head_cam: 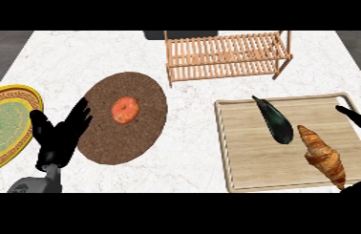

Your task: Pick the croissant from the tray and place it in the tiered shelf

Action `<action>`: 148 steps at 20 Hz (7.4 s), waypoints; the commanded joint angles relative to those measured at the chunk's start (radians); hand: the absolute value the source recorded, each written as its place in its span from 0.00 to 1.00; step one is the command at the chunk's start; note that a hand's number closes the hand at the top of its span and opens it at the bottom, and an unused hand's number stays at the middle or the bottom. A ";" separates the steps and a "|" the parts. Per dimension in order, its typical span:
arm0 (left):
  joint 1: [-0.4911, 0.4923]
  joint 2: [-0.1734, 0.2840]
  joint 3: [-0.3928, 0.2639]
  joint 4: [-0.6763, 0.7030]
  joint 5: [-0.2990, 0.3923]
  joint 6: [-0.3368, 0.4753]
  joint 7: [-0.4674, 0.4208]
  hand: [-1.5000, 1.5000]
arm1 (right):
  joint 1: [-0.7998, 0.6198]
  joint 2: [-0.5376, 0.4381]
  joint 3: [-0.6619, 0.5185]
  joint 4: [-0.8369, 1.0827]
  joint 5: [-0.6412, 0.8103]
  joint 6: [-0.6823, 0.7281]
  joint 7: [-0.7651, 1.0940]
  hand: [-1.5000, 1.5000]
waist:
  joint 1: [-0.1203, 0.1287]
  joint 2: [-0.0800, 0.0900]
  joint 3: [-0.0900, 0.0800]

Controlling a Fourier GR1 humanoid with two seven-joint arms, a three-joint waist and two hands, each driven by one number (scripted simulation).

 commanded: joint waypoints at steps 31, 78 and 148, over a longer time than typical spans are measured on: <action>0.039 -0.056 0.061 0.021 -0.074 -0.065 0.031 0.50 | -0.168 0.177 0.148 0.372 0.406 0.025 -0.355 1.00 | 0.008 0.011 -0.009; 0.007 -0.097 0.089 0.032 -0.122 -0.062 0.065 0.50 | -1.384 0.639 -0.067 0.182 0.491 0.050 0.596 1.00 | 0.005 0.008 -0.011; 0.020 -0.139 0.128 -0.004 -0.173 -0.093 0.092 0.50 | -1.566 0.322 -0.480 1.158 0.363 -0.688 -0.092 0.00 | 0.007 0.010 -0.009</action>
